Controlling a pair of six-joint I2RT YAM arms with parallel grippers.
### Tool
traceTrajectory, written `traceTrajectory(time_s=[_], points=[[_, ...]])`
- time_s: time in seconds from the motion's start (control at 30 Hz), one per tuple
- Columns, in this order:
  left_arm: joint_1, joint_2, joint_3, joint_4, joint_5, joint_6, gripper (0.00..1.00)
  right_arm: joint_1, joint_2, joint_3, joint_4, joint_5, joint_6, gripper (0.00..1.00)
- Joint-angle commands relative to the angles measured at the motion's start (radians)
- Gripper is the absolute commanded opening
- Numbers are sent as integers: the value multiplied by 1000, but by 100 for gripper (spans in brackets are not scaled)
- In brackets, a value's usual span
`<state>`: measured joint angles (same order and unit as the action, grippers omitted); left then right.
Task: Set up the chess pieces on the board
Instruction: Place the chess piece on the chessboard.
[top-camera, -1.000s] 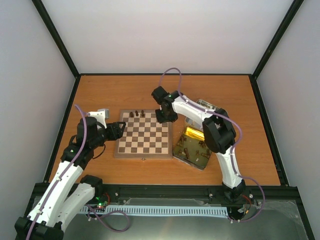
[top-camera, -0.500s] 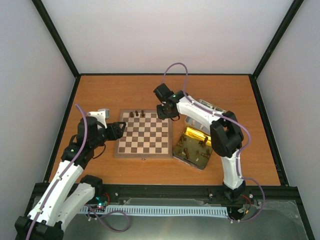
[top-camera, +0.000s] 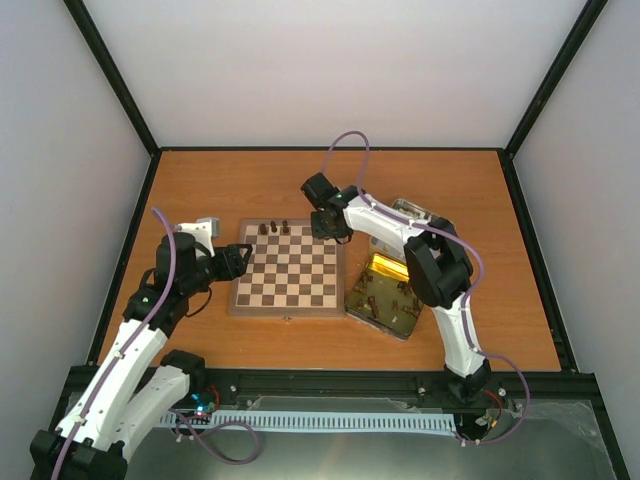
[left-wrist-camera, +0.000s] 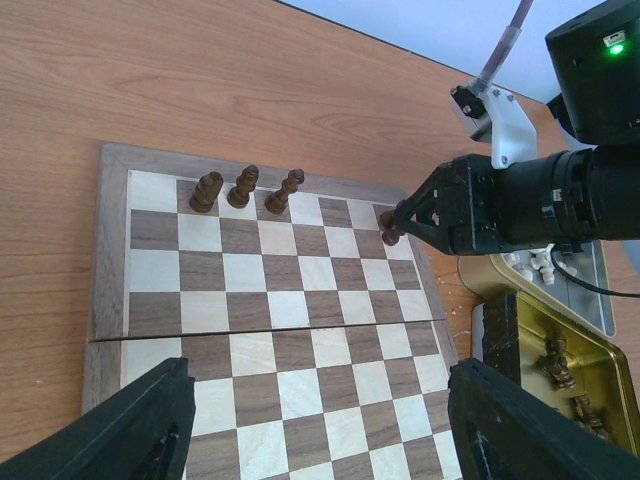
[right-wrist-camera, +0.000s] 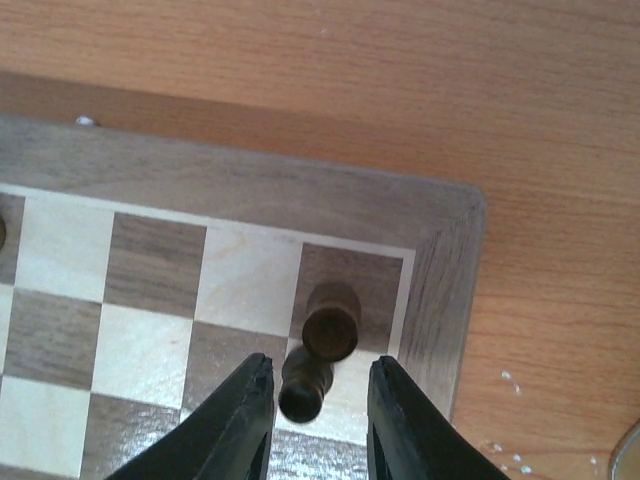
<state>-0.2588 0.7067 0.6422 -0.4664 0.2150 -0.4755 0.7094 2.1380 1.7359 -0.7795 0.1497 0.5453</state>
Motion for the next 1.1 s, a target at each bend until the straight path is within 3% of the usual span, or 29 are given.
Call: traceTrajectory(time_s=[0.0, 0.43, 1.07], points=[[4, -1, 2, 26, 12, 19, 70, 4, 41, 40, 22, 57, 38, 26], [4, -1, 2, 26, 12, 19, 70, 5, 24, 0, 6, 45, 45, 11], [4, -1, 1, 27, 12, 18, 70, 4, 0, -23, -29, -17, 14, 15]])
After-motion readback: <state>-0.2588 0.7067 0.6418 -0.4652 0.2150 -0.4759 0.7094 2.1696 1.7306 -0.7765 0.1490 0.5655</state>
